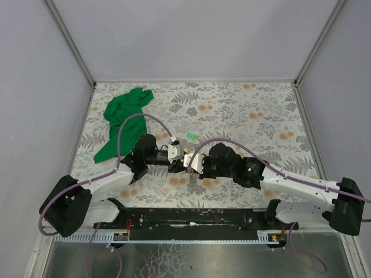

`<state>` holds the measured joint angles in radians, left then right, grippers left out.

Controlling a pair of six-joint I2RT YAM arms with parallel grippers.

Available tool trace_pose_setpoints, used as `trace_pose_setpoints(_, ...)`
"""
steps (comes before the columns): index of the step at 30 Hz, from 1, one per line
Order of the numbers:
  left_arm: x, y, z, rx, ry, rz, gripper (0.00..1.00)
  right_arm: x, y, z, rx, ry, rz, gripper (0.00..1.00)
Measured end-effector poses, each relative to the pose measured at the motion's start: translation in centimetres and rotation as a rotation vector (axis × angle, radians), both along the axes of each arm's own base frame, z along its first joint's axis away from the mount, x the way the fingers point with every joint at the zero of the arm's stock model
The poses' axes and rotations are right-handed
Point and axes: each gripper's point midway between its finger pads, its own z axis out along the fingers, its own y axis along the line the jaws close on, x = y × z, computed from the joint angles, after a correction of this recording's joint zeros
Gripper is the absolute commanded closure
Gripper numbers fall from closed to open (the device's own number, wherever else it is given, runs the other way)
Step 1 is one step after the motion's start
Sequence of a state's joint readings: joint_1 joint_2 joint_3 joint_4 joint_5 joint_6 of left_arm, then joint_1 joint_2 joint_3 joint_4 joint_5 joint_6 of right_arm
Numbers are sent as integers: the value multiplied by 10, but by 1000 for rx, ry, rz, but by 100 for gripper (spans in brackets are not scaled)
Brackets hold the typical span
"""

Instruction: Put the keys on the keyring

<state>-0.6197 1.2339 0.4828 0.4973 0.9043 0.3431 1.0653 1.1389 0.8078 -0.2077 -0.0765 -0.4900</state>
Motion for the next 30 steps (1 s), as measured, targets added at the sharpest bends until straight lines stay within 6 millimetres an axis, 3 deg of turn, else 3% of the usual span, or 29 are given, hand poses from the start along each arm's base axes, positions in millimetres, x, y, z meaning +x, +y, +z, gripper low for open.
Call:
trace_pose_setpoints(11,-3,-1,-1,13,-6,-40,65,-2,1,0,-3,11,12,100)
trace_pose_setpoints(19,-7,-6,-3,17,24,-95,73,-2,1,0,-5,12,12,100)
trace_pose_setpoints(30,-12,-4,-6,38,45,-110,73,0,0,0,-6,5,2,100)
